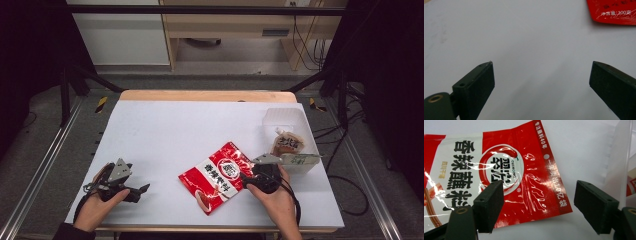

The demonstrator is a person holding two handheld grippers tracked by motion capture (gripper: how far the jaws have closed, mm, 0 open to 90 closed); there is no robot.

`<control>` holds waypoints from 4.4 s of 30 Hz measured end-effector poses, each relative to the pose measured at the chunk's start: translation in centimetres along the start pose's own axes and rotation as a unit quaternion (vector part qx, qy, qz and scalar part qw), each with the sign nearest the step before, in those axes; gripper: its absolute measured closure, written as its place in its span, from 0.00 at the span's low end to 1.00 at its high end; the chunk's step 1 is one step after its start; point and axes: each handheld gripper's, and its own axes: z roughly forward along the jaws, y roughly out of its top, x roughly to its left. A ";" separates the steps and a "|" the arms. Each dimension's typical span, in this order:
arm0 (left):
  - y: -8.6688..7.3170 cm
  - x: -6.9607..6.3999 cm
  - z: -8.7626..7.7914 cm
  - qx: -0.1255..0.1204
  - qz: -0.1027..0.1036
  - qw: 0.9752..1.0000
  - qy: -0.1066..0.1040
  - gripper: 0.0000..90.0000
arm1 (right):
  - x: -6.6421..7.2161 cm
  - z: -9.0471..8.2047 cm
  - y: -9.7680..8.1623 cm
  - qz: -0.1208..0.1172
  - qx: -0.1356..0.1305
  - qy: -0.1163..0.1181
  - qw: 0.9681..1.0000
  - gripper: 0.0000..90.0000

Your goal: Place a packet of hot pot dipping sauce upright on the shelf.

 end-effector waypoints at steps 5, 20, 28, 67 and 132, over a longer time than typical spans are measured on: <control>0.0 0.0 0.0 0.000 0.001 1.000 -0.002 0.07 | 0.0 0.6 -0.4 0.002 0.011 -0.002 1.000 0.26; 0.0 -0.1 0.3 0.004 0.002 1.000 -0.007 0.07 | -0.1 1.2 -0.6 -0.003 0.016 -0.003 1.000 0.18; 0.0 -0.1 0.3 0.004 0.000 1.000 -0.007 0.07 | 0.2 0.9 -1.3 0.005 0.023 -0.013 1.000 0.18; 0.1 -0.4 0.5 0.006 0.006 1.000 -0.015 0.07 | 0.0 1.4 -1.2 0.032 0.017 0.053 0.998 0.56; 8.6 -0.1 2.4 -0.002 0.085 0.996 -0.026 0.19 | 8.1 -0.4 7.8 -0.190 -0.076 0.147 0.968 1.00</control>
